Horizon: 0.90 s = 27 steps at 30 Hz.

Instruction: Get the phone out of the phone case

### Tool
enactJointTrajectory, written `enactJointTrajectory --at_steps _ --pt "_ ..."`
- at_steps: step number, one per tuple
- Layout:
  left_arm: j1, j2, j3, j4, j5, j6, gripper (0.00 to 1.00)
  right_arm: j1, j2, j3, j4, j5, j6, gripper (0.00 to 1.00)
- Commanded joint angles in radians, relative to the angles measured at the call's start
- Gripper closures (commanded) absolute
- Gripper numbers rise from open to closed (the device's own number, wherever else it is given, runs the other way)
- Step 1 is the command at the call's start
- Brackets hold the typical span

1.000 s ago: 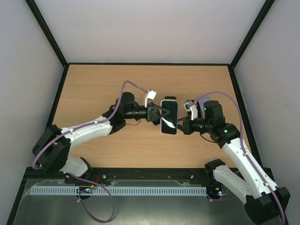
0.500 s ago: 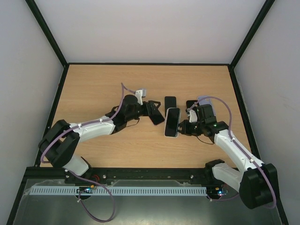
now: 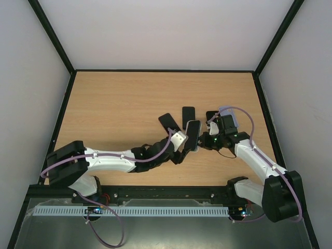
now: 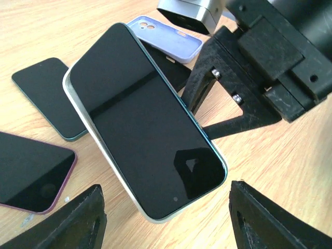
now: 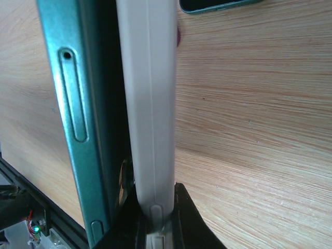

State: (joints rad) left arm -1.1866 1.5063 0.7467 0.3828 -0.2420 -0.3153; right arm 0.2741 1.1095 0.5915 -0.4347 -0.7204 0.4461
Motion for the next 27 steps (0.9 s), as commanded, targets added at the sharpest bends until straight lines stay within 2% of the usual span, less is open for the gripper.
enactJointTrajectory --at_steps 1,12,17,27 --pt "-0.039 0.042 0.017 0.002 -0.126 0.147 0.35 -0.004 0.006 0.023 0.069 -0.025 0.004 0.98" --pt "-0.105 0.184 0.141 -0.006 -0.206 0.288 0.33 -0.004 0.012 0.022 0.077 -0.042 0.016 0.98" --pt "-0.121 0.243 0.203 -0.046 -0.308 0.302 0.34 -0.005 0.010 0.022 0.074 -0.051 0.016 0.98" --pt "-0.130 0.209 0.168 -0.038 -0.543 0.279 0.52 -0.005 0.001 0.019 0.070 -0.053 0.009 0.98"
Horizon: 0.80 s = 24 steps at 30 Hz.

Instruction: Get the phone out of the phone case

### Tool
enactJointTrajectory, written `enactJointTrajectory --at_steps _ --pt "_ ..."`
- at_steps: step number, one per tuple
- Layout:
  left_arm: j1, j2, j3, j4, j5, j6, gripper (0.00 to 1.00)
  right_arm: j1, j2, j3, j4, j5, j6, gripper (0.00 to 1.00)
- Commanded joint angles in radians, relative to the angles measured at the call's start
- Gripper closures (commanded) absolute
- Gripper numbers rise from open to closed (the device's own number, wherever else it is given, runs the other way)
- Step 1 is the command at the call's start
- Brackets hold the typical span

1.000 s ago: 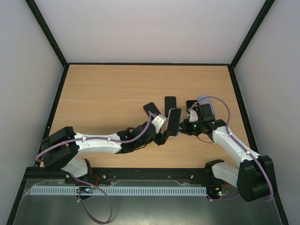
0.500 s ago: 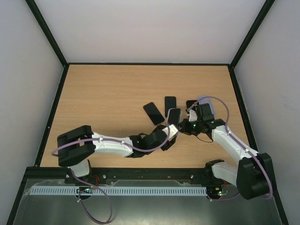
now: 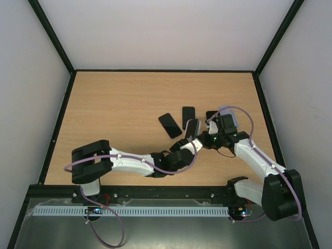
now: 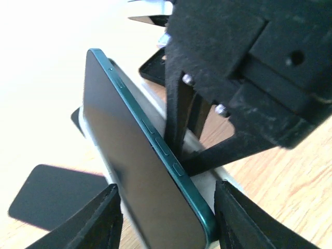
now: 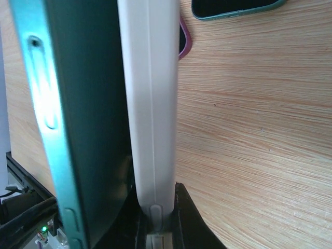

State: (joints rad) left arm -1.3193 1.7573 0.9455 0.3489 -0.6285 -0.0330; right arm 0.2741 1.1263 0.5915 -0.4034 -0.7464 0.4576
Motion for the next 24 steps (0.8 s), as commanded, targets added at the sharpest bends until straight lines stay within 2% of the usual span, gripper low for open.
enactJointTrajectory --at_steps 1,8,15,19,22,24 --pt "0.003 -0.050 -0.040 0.002 -0.174 -0.005 0.54 -0.005 -0.016 0.019 0.038 -0.027 -0.002 0.98" --pt "0.017 -0.059 -0.063 0.033 -0.202 -0.021 0.69 -0.004 -0.021 0.016 0.037 -0.041 -0.002 0.98" --pt "0.040 -0.050 -0.068 0.048 -0.156 -0.053 0.74 -0.004 -0.050 0.009 0.046 -0.051 0.003 0.98" --pt "0.075 -0.080 -0.093 0.066 0.010 -0.108 0.77 -0.005 -0.064 0.002 0.053 -0.052 0.000 0.98" --pt "0.123 -0.131 -0.139 0.117 0.187 -0.196 0.85 -0.005 -0.065 0.002 0.056 -0.049 -0.003 0.98" --pt "0.161 -0.156 -0.161 0.141 0.256 -0.253 0.91 -0.006 -0.065 0.004 0.059 -0.047 -0.004 0.98"
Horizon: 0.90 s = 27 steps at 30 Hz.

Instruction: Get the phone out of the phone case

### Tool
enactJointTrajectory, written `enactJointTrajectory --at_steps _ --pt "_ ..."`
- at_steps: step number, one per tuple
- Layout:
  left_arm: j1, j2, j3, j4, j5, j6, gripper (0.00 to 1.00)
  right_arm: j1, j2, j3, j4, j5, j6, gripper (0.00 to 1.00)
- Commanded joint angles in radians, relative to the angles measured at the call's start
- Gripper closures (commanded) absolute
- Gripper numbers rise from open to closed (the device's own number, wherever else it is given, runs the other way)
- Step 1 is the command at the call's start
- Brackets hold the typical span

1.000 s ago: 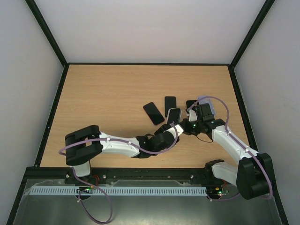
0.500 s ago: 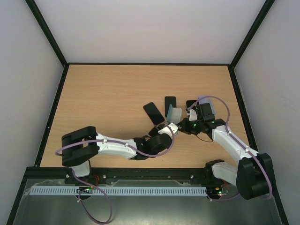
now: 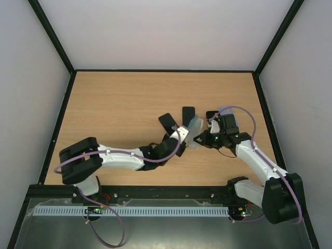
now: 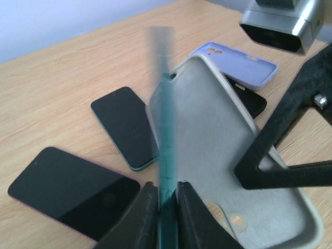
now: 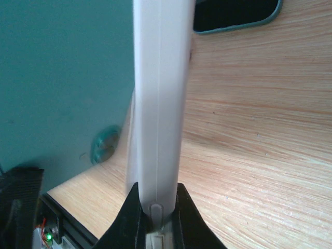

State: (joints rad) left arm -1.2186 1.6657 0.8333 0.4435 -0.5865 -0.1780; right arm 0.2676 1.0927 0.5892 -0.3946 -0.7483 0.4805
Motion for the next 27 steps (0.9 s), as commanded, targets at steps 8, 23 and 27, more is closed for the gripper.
enactJointTrajectory --at_steps 8,23,27 --pt "0.124 -0.210 -0.116 0.072 0.325 -0.184 0.98 -0.001 -0.061 0.005 0.051 -0.006 -0.028 0.98" --pt "0.149 -0.576 -0.235 -0.347 -0.029 -0.227 0.97 -0.113 0.045 0.238 -0.063 0.168 -0.208 0.98" --pt "0.156 -0.567 -0.218 -0.484 -0.151 -0.263 0.98 -0.121 0.063 0.324 -0.121 0.223 -0.361 0.98"
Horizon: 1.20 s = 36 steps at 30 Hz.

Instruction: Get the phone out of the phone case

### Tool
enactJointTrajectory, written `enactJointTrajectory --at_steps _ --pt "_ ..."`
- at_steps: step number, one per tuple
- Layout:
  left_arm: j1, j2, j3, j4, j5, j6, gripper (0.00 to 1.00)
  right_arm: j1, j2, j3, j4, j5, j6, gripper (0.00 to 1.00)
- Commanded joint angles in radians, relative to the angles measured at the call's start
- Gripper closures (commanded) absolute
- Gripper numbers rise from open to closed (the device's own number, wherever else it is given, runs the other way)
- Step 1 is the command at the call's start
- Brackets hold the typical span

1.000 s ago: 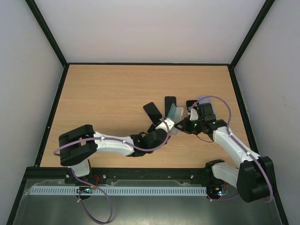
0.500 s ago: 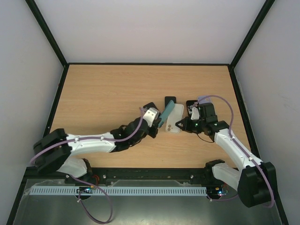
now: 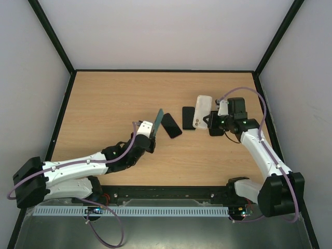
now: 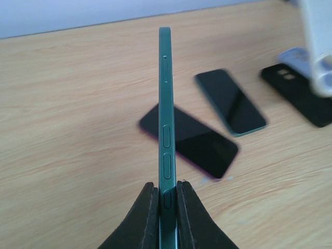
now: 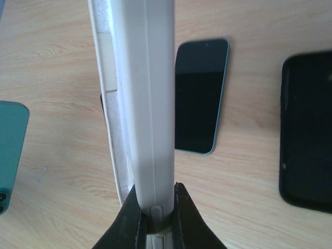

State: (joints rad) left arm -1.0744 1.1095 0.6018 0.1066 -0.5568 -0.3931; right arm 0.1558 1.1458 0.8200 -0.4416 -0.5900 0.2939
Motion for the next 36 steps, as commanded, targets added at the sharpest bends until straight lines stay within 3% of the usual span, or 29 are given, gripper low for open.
enactJointTrajectory --at_steps 1,8,15,20,27,36 --pt "0.013 -0.007 0.015 -0.163 -0.201 -0.055 0.98 -0.011 0.013 0.114 -0.100 0.068 -0.231 0.98" --pt "0.021 0.097 0.061 -0.268 -0.322 -0.096 0.97 -0.011 0.032 0.209 -0.328 0.184 -0.641 0.98" --pt "0.027 0.358 0.172 -0.393 -0.367 -0.134 0.98 -0.010 0.009 0.134 -0.451 0.246 -0.828 0.98" --pt "0.025 0.494 0.231 -0.395 -0.305 -0.133 0.96 -0.010 0.015 0.089 -0.550 0.229 -0.970 0.98" --pt "0.027 0.508 0.225 -0.309 -0.171 -0.111 0.70 -0.010 0.106 0.048 -0.655 0.236 -1.110 0.98" --pt "0.067 0.397 0.174 -0.231 -0.024 -0.114 0.41 -0.010 0.234 -0.055 -0.615 0.260 -1.125 0.98"
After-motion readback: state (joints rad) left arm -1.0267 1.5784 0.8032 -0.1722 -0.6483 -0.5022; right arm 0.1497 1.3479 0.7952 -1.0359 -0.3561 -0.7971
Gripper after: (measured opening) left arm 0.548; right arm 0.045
